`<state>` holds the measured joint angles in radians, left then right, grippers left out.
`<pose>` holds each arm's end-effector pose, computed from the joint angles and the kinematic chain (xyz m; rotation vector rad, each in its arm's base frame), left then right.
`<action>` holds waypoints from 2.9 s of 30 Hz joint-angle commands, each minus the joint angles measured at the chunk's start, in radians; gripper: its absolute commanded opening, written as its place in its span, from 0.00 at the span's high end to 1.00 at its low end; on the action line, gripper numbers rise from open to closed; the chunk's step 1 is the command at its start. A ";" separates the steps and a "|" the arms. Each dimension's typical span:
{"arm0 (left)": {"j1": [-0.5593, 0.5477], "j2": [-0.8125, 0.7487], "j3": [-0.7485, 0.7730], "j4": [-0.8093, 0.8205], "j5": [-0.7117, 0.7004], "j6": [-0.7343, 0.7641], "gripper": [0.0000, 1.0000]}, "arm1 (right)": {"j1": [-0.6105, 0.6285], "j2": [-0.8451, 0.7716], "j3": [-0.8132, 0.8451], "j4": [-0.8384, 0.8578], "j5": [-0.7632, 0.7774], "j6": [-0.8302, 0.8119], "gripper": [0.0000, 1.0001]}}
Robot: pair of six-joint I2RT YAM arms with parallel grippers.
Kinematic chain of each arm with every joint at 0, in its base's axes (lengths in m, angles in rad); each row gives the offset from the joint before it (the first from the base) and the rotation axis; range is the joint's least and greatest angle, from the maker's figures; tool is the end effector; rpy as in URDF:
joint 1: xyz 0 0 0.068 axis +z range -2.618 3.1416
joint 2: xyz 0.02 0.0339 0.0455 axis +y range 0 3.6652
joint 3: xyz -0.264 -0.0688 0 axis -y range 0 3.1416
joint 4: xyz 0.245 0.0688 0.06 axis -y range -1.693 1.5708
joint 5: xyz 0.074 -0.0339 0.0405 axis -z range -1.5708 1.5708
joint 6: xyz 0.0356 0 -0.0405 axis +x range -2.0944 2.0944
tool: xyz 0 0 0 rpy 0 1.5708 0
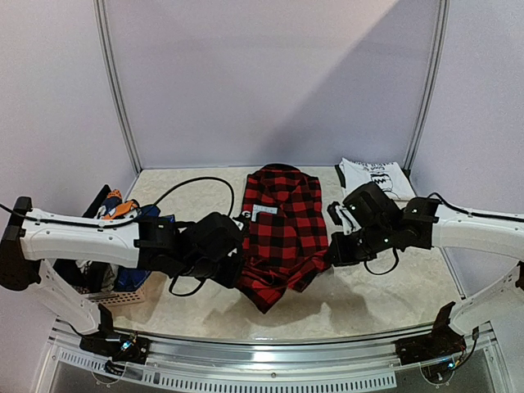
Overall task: Fold and stack the mixed laundry pile
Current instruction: Fold the 2/3-rectangle-folded shirt at the center of the board.
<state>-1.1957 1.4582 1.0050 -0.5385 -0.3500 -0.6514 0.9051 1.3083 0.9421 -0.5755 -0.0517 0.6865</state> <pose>0.1197 -0.2706 0.2326 0.5456 2.4452 -0.3279 0.1630 0.2105 0.2482 -0.3123 2.6407 0.6661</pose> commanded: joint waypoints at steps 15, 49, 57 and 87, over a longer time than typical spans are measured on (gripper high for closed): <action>0.267 0.127 0.247 0.043 0.056 0.175 1.00 | -0.075 0.177 0.239 0.043 0.306 -0.001 1.00; 0.553 0.686 0.673 -0.001 0.177 0.282 1.00 | -0.385 0.827 0.690 0.136 0.063 -0.180 1.00; 0.570 0.737 0.688 0.023 0.189 0.289 1.00 | -0.397 0.888 0.734 0.132 0.024 -0.172 1.00; 0.558 0.449 0.433 0.157 0.072 0.307 0.31 | -0.399 0.732 0.828 0.079 -0.028 -0.274 0.33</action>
<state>-0.6384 1.9846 1.5288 -0.4191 -0.2562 -0.3336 0.5014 2.1410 1.8046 -0.5003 -0.0174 0.4526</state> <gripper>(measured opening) 0.686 0.667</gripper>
